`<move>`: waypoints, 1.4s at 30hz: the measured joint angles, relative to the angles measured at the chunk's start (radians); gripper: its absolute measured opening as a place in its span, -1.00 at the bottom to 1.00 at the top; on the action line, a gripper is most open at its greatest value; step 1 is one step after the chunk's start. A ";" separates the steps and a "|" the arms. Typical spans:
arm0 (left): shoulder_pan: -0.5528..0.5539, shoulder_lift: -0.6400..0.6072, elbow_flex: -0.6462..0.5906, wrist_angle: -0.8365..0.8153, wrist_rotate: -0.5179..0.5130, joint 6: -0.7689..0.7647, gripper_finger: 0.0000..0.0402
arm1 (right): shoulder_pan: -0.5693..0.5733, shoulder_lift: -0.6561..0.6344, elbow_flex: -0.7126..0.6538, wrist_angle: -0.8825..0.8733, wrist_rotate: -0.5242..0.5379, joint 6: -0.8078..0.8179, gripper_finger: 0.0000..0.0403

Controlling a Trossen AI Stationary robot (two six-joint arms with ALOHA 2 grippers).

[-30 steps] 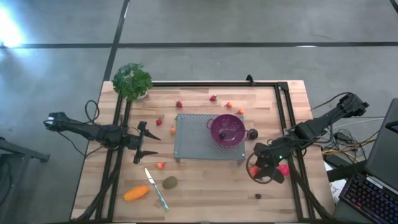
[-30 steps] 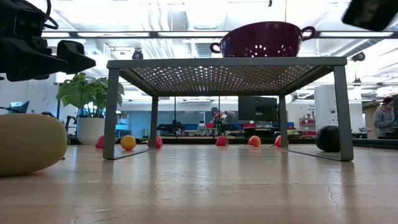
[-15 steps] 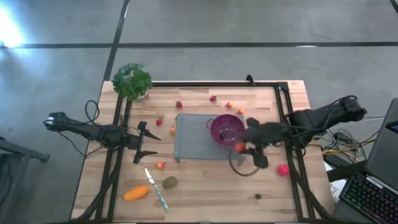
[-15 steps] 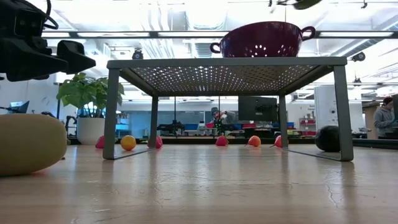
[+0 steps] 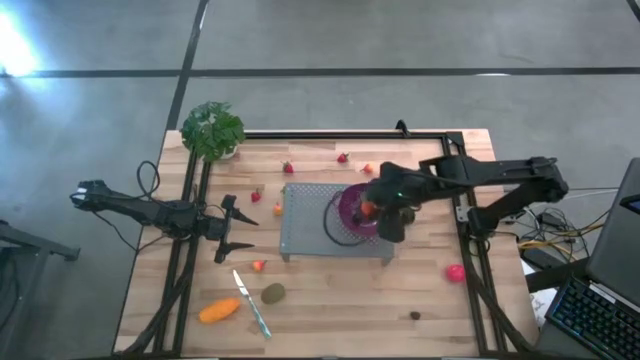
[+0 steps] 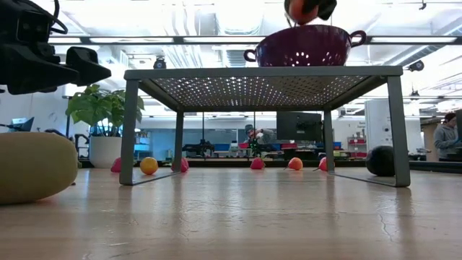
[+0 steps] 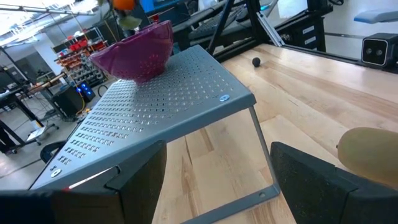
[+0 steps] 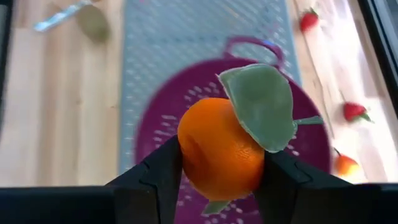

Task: Pick & Place Fruit
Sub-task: Put the orange in the purple strainer bowl on the shelf

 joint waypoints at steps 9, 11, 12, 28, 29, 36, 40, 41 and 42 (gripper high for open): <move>0.000 0.000 0.000 0.000 0.000 0.000 0.45 | -0.084 0.031 -0.020 -0.001 0.000 -0.008 -0.30; 0.000 0.000 0.000 0.000 0.000 0.000 0.45 | -0.096 0.037 -0.026 -0.001 0.000 -0.008 -0.28; 0.000 0.000 0.000 0.000 0.000 0.000 0.45 | -0.100 0.040 -0.030 -0.001 0.000 -0.008 -0.27; 0.000 0.000 0.000 0.000 0.000 0.000 0.45 | -0.115 0.098 -0.045 0.005 -0.004 -0.002 -0.27; 0.000 0.000 0.000 0.000 0.000 0.000 0.45 | -0.115 0.103 -0.046 0.005 -0.007 -0.002 -0.25; 0.000 0.000 0.000 0.000 0.000 0.000 0.45 | -0.115 0.149 -0.047 0.002 -0.012 -0.004 -0.22; 0.000 0.000 0.000 0.000 0.000 0.000 0.45 | -0.115 0.170 -0.047 -0.007 -0.014 -0.007 -0.29; 0.000 0.000 0.000 0.000 0.000 0.000 0.45 | -0.115 0.174 -0.048 -0.016 -0.014 -0.005 -0.30; 0.000 0.000 0.000 0.000 0.000 0.000 0.45 | -0.115 0.177 -0.048 -0.022 -0.014 -0.003 -0.31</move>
